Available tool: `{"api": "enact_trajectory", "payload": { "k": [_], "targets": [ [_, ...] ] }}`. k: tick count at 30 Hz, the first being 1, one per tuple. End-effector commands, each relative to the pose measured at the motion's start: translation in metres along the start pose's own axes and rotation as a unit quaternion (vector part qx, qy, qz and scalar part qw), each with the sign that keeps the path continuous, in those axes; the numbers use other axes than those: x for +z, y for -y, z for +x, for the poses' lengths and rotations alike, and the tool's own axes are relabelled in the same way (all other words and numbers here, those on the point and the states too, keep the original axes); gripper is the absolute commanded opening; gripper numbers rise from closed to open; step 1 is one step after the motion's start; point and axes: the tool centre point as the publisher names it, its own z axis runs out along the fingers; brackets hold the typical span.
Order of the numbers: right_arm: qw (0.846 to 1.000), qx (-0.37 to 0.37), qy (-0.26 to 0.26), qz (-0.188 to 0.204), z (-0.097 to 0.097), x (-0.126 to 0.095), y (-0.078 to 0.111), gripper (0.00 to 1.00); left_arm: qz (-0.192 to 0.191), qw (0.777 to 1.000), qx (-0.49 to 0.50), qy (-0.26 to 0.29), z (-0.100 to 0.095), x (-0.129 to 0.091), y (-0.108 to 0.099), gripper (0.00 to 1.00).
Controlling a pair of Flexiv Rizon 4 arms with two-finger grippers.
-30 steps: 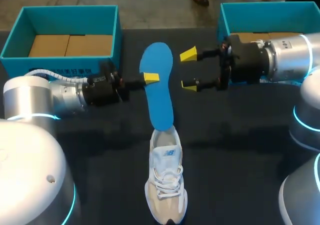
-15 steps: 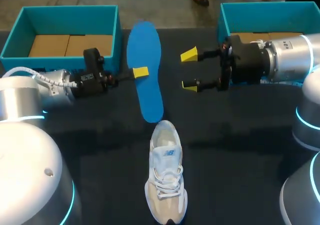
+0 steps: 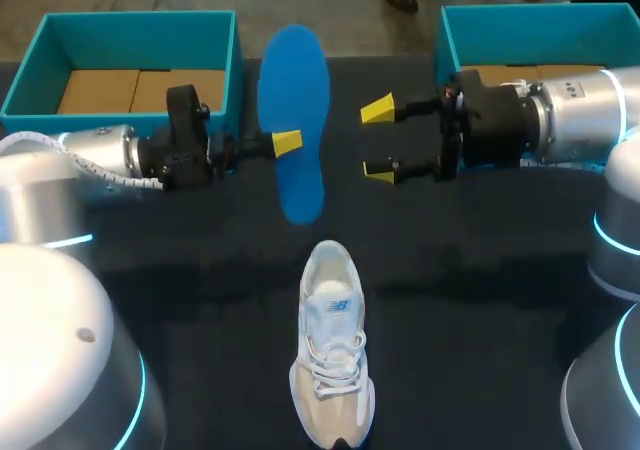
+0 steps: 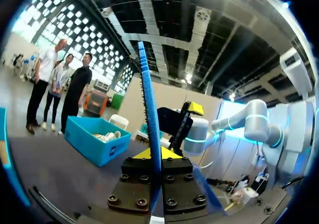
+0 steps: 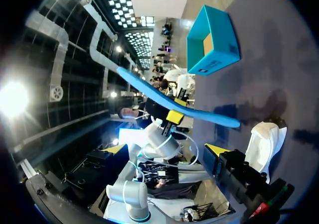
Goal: Take the shoe out of the shoebox, open the shoe tongue, remove and reinsert the insole, then place the shoe into the shoebox
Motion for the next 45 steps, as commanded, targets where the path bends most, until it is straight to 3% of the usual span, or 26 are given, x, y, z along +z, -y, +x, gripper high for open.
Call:
{"api": "enact_trajectory", "payload": {
  "k": [1, 8, 10, 15, 16, 24, 29, 32, 36, 37, 39, 45],
  "targets": [
    [1.0, 0.0, 0.0, -0.001, 0.0, 0.002, 0.0, 1.0, -0.051, 0.896, 0.438, 0.049, 0.003, 0.001, 0.0, 0.0],
    [1.0, 0.0, 0.0, -0.001, 0.0, 0.002, 0.0, 1.0, -0.051, 0.896, 0.438, 0.049, 0.003, 0.001, 0.0, 0.0],
    [1.0, 0.0, 0.0, -0.001, 0.0, 0.002, 0.0, 1.0, -0.04, 0.879, 0.475, 0.028, 0.005, 0.001, 0.004, 0.0],
    [1.0, 0.0, 0.0, -0.001, 0.0, 0.002, 0.0, 1.0, -0.023, 0.823, 0.568, 0.01, 0.003, -0.002, 0.008, 0.0],
    [1.0, 0.0, 0.0, -0.001, 0.0, 0.002, 0.0, 1.0, -0.005, 0.814, 0.581, -0.008, 0.003, -0.003, 0.009, 0.0],
    [1.0, 0.0, 0.0, -0.001, 0.0, 0.002, 0.0, 1.0, 0.004, 0.727, 0.684, -0.058, -0.003, -0.013, 0.014, 0.0],
    [1.0, 0.0, 0.0, -0.001, 0.0, 0.002, 0.0, 1.0, -0.001, 0.691, 0.719, -0.07, -0.007, -0.015, 0.017, 0.0],
    [1.0, 0.0, 0.0, -0.001, 0.0, 0.002, 0.0, 1.0, 0.014, 0.661, 0.746, -0.083, -0.01, -0.017, 0.019, 0.0],
    [1.0, 0.0, 0.0, -0.001, 0.0, 0.002, 0.0, 1.0, 0.015, 0.611, 0.786, -0.09, -0.01, -0.018, 0.02, 0.0],
    [1.0, 0.0, 0.0, -0.001, 0.0, 0.002, 0.0, 1.0, 0.006, 0.577, 0.811, -0.096, -0.007, -0.017, 0.019, 0.0],
    [1.0, 0.0, 0.0, -0.001, 0.0, 0.002, 0.0, 1.0, 0.002, 0.543, 0.833, -0.107, -0.005, -0.015, 0.018, 0.0],
    [1.0, 0.0, 0.0, -0.001, 0.0, 0.002, 0.0, 1.0, -0.007, 0.473, 0.874, -0.113, -0.005, -0.012, 0.014, 0.0]
  ]
}}
